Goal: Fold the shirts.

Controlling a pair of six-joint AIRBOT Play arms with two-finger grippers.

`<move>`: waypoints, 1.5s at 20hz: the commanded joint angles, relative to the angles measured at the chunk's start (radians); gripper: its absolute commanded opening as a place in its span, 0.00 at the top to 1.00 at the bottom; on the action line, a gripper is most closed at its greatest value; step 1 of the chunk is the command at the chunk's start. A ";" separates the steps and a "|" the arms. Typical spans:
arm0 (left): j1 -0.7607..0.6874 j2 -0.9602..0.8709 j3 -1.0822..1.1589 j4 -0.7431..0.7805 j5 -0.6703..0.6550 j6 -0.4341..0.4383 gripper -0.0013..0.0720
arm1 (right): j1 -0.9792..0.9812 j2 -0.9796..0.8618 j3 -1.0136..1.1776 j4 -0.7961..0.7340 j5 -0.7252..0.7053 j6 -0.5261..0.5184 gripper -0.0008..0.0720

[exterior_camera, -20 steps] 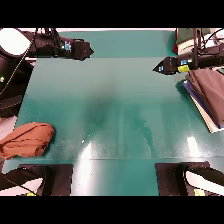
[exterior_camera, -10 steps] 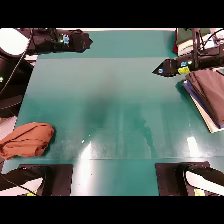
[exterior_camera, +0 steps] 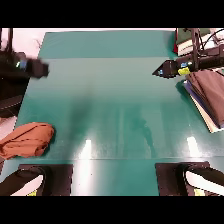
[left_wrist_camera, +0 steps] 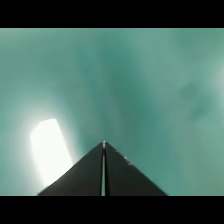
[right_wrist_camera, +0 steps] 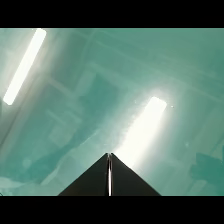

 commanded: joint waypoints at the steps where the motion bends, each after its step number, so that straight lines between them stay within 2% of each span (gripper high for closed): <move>1: 0.024 0.143 -0.249 0.280 -0.129 -0.092 0.94 | 0.000 -0.001 0.001 0.000 0.004 0.000 0.96; 2: 0.024 0.154 -0.336 0.285 -0.130 -0.095 0.86 | 0.000 -0.001 0.001 0.000 0.004 0.000 0.96; 4: 0.024 0.153 -0.496 0.282 -0.080 -0.154 0.00 | 0.000 -0.001 0.001 0.000 0.005 0.000 0.96; 8: 0.024 0.152 -0.762 0.288 0.089 -0.269 0.01 | 0.000 -0.001 0.001 0.000 0.005 0.000 0.96; 13: 0.024 0.152 -0.826 0.287 0.077 -0.327 0.01 | 0.000 -0.001 0.001 0.000 -0.005 0.000 0.96; 14: 0.024 0.152 -0.820 0.287 0.069 -0.344 0.26 | 0.000 -0.001 0.001 0.000 -0.006 0.000 0.96; 15: 0.024 0.152 -0.805 0.287 0.064 -0.344 0.69 | 0.000 0.000 0.001 0.000 -0.005 0.000 0.96; 16: 0.024 0.152 -0.772 0.287 0.055 -0.344 0.95 | 0.000 0.003 0.002 0.001 -0.005 0.001 0.96; 18: 0.024 0.152 -0.638 0.286 0.019 -0.320 0.95 | -0.009 0.028 0.002 0.009 -0.010 0.001 0.96; 21: -0.003 0.152 -0.319 0.258 -0.010 -0.249 0.95 | -0.026 0.075 0.065 0.005 -0.010 0.001 0.96; 25: -0.193 0.149 0.048 0.260 0.043 -0.217 0.95 | -0.031 0.086 0.242 0.000 -0.006 0.001 0.96; 27: -0.304 0.146 0.140 0.263 0.087 -0.217 0.95 | -0.031 0.076 0.320 -0.002 -0.004 0.000 0.96; 30: -0.445 0.059 0.229 0.267 0.078 -0.207 0.95 | -0.031 0.043 0.428 -0.001 0.014 0.001 0.96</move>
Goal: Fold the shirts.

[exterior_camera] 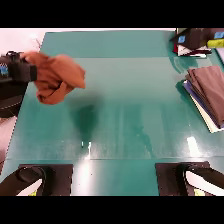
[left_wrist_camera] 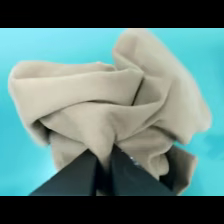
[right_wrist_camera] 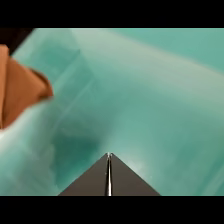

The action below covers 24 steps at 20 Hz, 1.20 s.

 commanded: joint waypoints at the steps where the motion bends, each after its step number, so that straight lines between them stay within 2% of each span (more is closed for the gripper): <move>1: -0.169 -0.106 0.135 0.003 0.011 0.034 0.95 | -0.001 -0.029 0.125 -0.002 0.020 0.000 0.96; 6: -0.350 -0.428 0.149 -0.053 0.058 0.156 0.94 | -0.001 -0.049 0.163 -0.002 0.037 0.000 0.96; 7: -0.366 -0.491 0.150 -0.080 0.105 0.163 0.60 | -0.001 -0.049 0.163 -0.002 0.041 0.000 0.96; 8: -0.368 -0.539 0.151 -0.096 0.147 0.162 0.21 | -0.001 -0.049 0.163 -0.002 0.042 0.000 0.96; 11: -0.312 -0.601 0.170 -0.101 0.163 0.147 0.19 | -0.001 -0.049 0.163 -0.002 0.066 0.000 0.96; 14: -0.141 -0.596 0.169 -0.130 0.135 0.044 0.19 | -0.001 -0.049 0.163 -0.002 0.064 0.000 0.96; 16: -0.003 -0.597 0.142 -0.243 0.126 0.007 0.19 | -0.001 -0.050 0.163 -0.002 0.067 0.000 0.96; 18: 0.109 -0.597 0.067 -0.375 0.137 0.005 0.19 | -0.001 -0.050 0.163 -0.002 0.067 0.000 0.96; 22: 0.206 -0.597 -0.185 -0.481 0.247 0.005 0.19 | -0.001 -0.050 0.163 -0.002 0.067 0.000 0.96; 24: 0.208 -0.597 -0.314 -0.543 0.366 0.010 0.19 | -0.001 -0.050 0.163 -0.002 0.068 0.000 0.96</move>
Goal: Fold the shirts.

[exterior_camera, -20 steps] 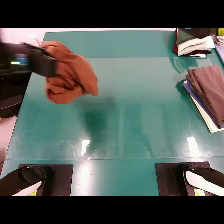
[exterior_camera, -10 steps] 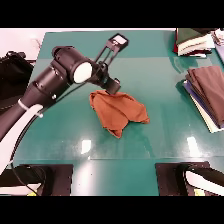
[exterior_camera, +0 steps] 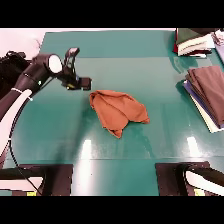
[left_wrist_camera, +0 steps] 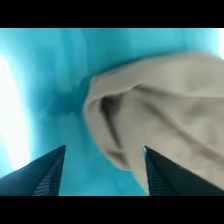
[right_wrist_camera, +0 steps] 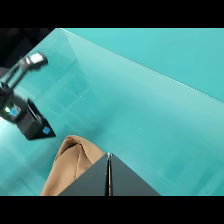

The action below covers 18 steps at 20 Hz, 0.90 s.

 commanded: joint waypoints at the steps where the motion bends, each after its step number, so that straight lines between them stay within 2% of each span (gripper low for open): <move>1: 0.040 -0.001 -0.200 -0.166 0.191 0.004 0.19 | 0.000 -0.001 0.001 -0.002 0.002 0.000 0.96; 3: 0.040 -0.001 -0.261 -0.269 0.283 0.039 0.19 | 0.000 -0.001 0.001 -0.045 0.016 0.001 0.96; 4: 0.040 -0.003 -0.270 -0.284 0.303 0.053 0.19 | 0.000 -0.002 0.000 -0.067 0.031 0.001 0.96; 5: 0.040 -0.012 -0.271 -0.284 0.308 0.053 0.25 | 0.000 -0.003 -0.005 -0.094 0.047 0.014 0.96; 6: 0.039 -0.025 -0.271 -0.285 0.312 0.053 0.24 | 0.000 -0.002 -0.024 -0.108 0.053 0.031 0.96; 11: 0.039 -0.059 -0.271 -0.307 0.362 0.053 0.25 | 0.000 0.029 -0.268 -0.104 0.016 0.046 0.96; 13: 0.039 -0.058 -0.259 -0.310 0.378 0.053 0.86 | 0.000 0.042 -0.376 -0.104 -0.013 0.046 0.96; 14: 0.039 -0.058 -0.246 -0.307 0.377 0.058 0.94 | 0.000 0.042 -0.423 -0.105 -0.016 0.045 0.96; 18: 0.042 -0.051 -0.127 -0.279 0.290 0.177 0.94 | -0.003 0.035 -0.650 -0.106 -0.037 0.045 0.96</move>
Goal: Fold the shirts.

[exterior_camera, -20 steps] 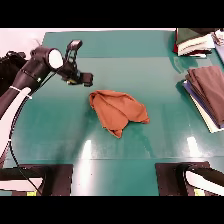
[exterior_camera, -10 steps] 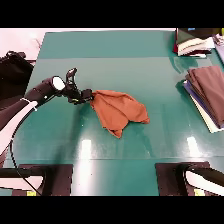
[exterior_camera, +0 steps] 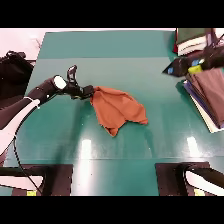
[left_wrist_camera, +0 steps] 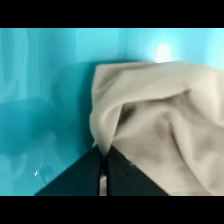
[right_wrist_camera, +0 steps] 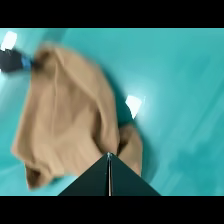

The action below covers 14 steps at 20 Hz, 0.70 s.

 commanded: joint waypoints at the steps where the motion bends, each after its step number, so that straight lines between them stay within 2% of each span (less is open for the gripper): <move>1: 0.002 0.004 0.091 0.035 -0.073 0.092 0.94 | -0.013 -0.009 -0.213 0.000 -0.033 0.002 0.96; 2: 0.002 0.004 0.109 0.038 -0.096 0.112 0.94 | -0.014 -0.021 -0.270 0.008 -0.040 0.002 0.96; 3: 0.002 0.004 0.117 0.042 -0.108 0.130 0.94 | -0.018 -0.038 -0.327 -0.001 -0.041 0.002 0.91; 4: 0.002 0.003 0.118 0.045 -0.113 0.134 0.94 | -0.022 -0.058 -0.380 0.005 -0.040 0.002 0.57; 5: 0.002 0.003 0.117 0.046 -0.116 0.134 0.94 | -0.020 -0.085 -0.427 0.010 -0.042 0.002 0.29; 6: 0.002 0.003 0.118 0.046 -0.116 0.134 0.94 | -0.011 -0.114 -0.465 0.010 -0.042 0.002 0.26; 8: 0.002 0.003 0.117 0.049 -0.116 0.133 0.94 | 0.028 -0.171 -0.526 0.030 -0.063 0.000 0.26; 11: 0.002 0.003 0.117 0.049 -0.118 0.133 0.94 | 0.103 -0.237 -0.562 0.099 -0.174 -0.033 0.27; 12: 0.002 0.003 0.118 0.049 -0.122 0.133 0.94 | 0.123 -0.248 -0.562 0.105 -0.214 -0.033 0.31; 13: 0.002 0.003 0.118 0.049 -0.132 0.133 0.94 | 0.138 -0.251 -0.562 0.105 -0.258 -0.033 0.51; 14: 0.002 0.004 0.119 0.049 -0.145 0.133 0.94 | 0.143 -0.250 -0.559 0.104 -0.288 -0.033 0.80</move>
